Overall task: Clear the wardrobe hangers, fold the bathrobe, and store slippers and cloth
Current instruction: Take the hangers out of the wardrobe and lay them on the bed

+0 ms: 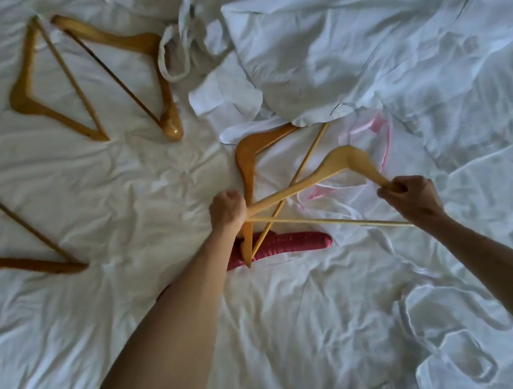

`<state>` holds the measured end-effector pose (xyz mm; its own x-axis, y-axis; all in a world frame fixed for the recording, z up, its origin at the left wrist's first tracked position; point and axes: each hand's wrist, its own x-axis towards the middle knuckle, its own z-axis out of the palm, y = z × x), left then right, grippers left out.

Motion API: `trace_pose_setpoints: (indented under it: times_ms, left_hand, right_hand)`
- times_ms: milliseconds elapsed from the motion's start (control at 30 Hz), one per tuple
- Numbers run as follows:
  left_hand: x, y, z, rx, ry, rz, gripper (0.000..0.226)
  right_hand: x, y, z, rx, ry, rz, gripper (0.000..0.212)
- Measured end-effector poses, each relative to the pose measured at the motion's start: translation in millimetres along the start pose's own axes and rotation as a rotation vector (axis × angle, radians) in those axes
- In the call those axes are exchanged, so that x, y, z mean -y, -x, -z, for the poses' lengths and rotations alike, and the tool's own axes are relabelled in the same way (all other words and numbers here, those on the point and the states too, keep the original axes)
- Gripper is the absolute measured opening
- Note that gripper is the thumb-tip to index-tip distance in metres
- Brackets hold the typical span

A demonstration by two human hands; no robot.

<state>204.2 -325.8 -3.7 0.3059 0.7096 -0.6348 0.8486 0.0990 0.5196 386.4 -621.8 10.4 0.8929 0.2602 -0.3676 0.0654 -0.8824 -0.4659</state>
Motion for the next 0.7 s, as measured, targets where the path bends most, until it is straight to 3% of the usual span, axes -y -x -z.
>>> trace_pose_setpoints:
  times_ms: [133,233,333,500,700]
  left_hand:
    - [-20,-26,-27,0.135,0.162,0.091,0.056]
    - [-20,-23,-34,0.155,0.34,0.192,0.036]
    - [-17,-4,-33,0.147,0.38,0.157,0.033]
    - [-25,61,-8,0.098,0.421,0.114,0.035]
    - [-51,160,19,0.276,0.744,0.041,0.026]
  right_hand:
    - [-23,33,17,0.046,-0.084,-0.062,0.045]
    - [-37,67,33,0.163,-0.198,-0.151,0.057]
    - [-34,103,52,0.226,-0.363,-0.169,0.048]
    - [1,148,94,0.24,-0.797,-0.074,0.039]
    - [48,163,125,0.27,-0.698,0.174,0.04]
